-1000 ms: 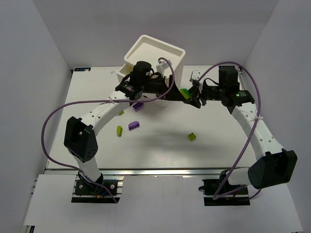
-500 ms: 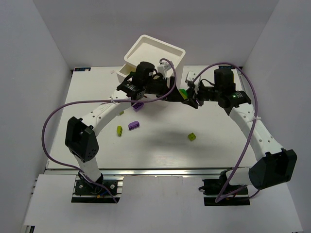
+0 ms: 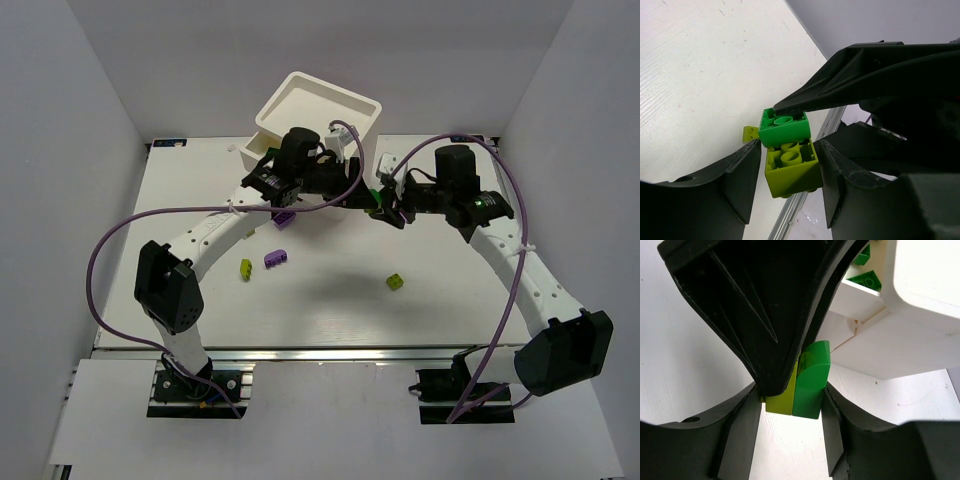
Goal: Sort the legos into containers by color
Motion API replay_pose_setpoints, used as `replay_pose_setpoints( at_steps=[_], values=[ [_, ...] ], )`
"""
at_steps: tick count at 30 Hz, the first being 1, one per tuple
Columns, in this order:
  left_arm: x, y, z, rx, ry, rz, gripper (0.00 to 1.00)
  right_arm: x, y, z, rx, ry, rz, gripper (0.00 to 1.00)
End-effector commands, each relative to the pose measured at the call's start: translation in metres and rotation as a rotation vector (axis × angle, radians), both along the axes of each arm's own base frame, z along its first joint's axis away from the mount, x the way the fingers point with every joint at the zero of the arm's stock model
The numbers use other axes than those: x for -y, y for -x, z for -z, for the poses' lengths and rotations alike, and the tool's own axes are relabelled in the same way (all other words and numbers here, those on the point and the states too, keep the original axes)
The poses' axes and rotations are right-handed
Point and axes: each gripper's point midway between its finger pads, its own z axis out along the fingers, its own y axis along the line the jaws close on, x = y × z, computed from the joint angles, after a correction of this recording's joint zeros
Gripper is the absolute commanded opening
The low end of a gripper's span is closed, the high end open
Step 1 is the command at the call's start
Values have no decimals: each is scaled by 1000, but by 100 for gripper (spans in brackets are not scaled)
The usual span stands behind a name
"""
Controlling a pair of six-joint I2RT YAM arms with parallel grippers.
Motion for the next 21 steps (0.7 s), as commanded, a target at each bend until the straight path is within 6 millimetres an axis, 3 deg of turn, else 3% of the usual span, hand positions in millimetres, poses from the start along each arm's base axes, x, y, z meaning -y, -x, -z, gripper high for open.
replay_pose_setpoints(
  at_steps=[1,6,11,14,15,17,18,21],
  values=[
    [4,5,-18,35,37,28,59,0,-3,-15,72,-17,7,24],
    [2,7,-19,37,37,25,58,0,-5,-14,78,-14,19,24],
    [3,7,-18,33,43,30,31,1,-6,-13,80,-10,22,30],
    [4,7,-18,38,49,35,20,1,-4,-15,89,-13,18,41],
    [4,8,-20,41,53,37,18,1,-4,-14,88,-13,18,52],
    [4,8,-22,51,61,39,12,1,-2,-13,84,-15,14,63],
    [0,4,-23,57,62,27,12,3,-3,-12,65,-21,33,80],
    [-10,4,-22,68,38,19,6,10,-8,-7,-8,-18,107,89]
  ],
)
